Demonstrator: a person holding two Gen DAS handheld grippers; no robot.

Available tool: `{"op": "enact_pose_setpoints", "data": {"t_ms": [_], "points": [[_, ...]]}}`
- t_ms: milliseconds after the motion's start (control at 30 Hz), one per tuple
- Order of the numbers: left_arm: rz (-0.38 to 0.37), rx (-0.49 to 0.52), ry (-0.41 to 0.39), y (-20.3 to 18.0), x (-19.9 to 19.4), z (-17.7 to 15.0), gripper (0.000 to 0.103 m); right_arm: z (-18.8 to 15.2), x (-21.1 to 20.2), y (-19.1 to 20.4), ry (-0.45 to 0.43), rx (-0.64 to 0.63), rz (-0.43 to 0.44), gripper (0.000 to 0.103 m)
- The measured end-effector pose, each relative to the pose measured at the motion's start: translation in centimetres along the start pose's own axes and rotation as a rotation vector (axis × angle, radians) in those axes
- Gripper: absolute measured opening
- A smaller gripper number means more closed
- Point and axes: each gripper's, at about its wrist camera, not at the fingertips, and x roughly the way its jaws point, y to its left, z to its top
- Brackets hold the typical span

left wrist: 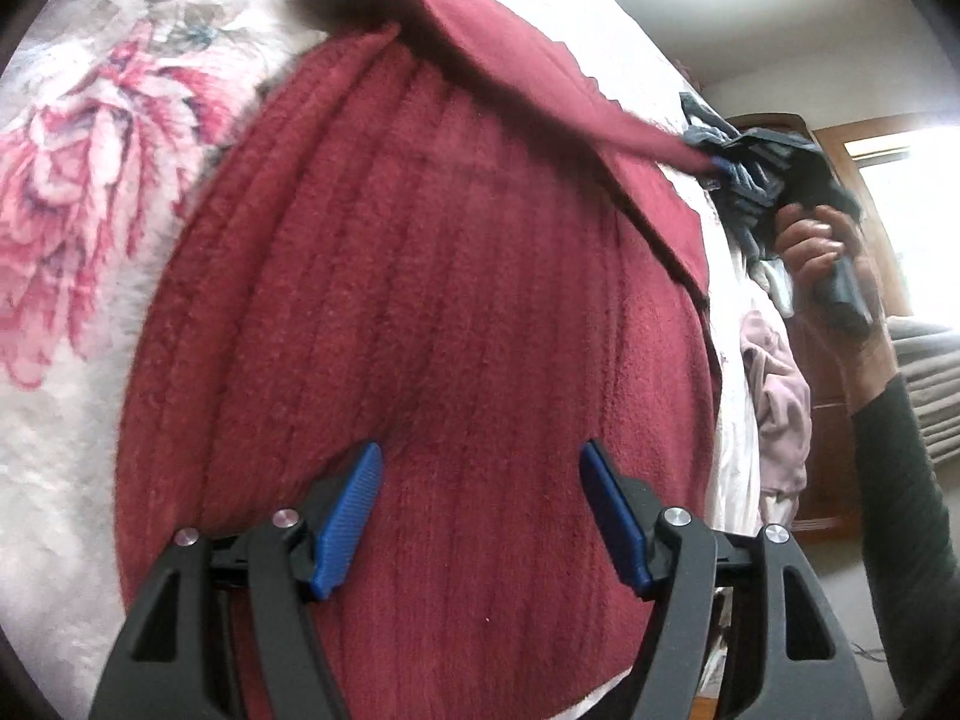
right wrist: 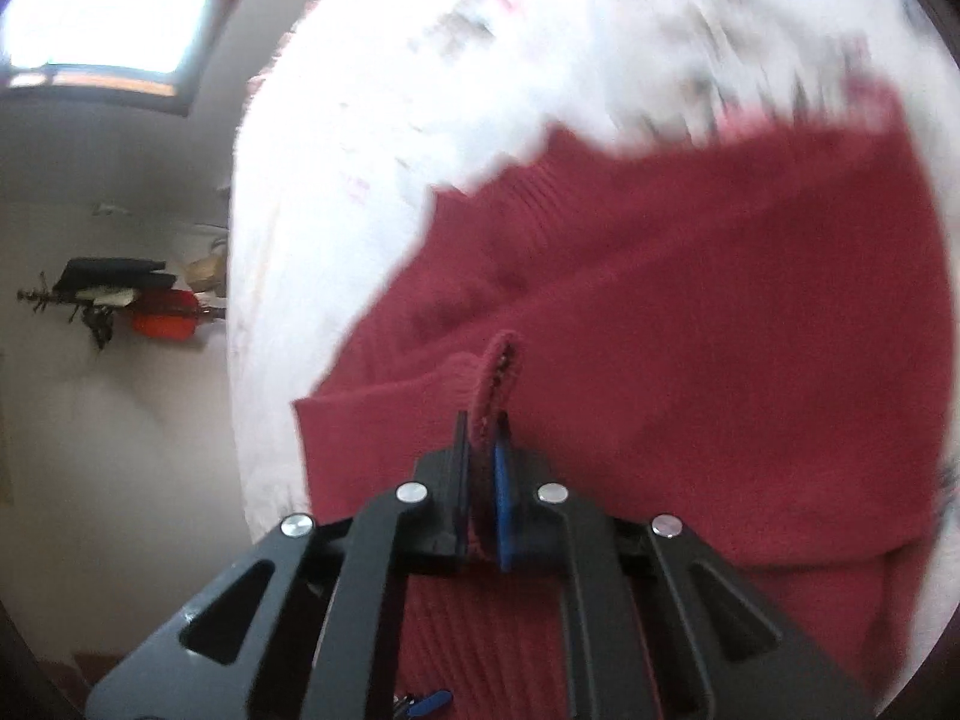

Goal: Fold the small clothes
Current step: 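Grasp the sweater's side edge with the right tool, then fold the side edge over the sweater body with the right tool and release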

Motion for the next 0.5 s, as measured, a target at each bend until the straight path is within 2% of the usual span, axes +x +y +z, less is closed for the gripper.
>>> {"op": "enact_pose_setpoints", "data": {"t_ms": [200,333,500], "points": [[-0.024,0.016,-0.059,-0.9,-2.8,1.3,0.069,0.9,-7.9,1.8,-0.166,-0.085,-0.012,0.005],[-0.045,0.028,-0.111,-1.3,-5.1,3.9,0.069,1.1,-11.2,-0.6,-0.222,-0.066,-0.03,0.005],[-0.042,0.052,-0.174,-1.9,-6.8,9.0,0.069,1.1,-11.1,-5.4,-0.233,0.0,-0.048,0.005]]}}
